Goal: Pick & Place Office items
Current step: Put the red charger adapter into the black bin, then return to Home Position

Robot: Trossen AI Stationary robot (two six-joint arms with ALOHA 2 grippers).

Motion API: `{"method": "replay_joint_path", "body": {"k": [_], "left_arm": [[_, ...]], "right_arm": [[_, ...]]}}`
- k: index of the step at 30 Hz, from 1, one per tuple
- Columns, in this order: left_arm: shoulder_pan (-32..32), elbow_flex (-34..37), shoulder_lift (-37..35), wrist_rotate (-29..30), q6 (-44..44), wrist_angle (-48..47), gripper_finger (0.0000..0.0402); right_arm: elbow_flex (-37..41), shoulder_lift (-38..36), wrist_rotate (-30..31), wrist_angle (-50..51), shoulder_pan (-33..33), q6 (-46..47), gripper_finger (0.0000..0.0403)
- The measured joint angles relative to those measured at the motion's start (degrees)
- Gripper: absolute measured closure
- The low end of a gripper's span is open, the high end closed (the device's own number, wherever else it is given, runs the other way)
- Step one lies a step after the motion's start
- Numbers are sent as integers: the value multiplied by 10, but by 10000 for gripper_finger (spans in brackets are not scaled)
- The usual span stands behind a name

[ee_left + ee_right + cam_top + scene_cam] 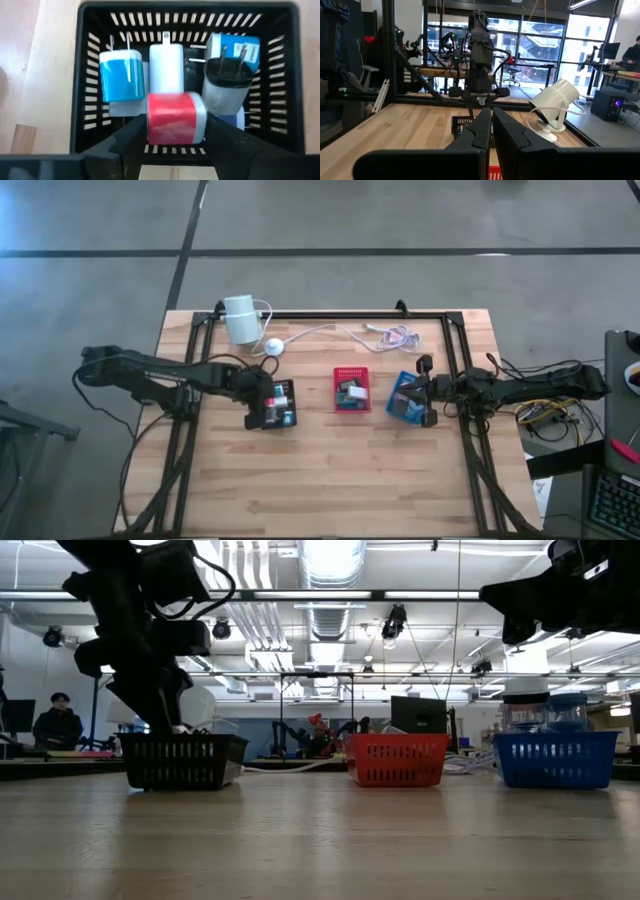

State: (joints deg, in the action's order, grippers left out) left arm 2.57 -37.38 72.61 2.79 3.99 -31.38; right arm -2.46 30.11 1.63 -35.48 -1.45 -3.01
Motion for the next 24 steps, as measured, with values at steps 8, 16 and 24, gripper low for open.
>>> {"method": "replay_joint_path", "body": {"k": [8,16,24], "left_arm": [[0,-10,-5,0,0,0,179],[-1,-55,-59,0,-2,-67,179],[-13,-54,-213,-3,-28,-62,241]], "right_arm": [[0,0,0,0,0,0,390],[0,0,0,1,0,6,390],[0,0,0,6,0,19,390]]}}
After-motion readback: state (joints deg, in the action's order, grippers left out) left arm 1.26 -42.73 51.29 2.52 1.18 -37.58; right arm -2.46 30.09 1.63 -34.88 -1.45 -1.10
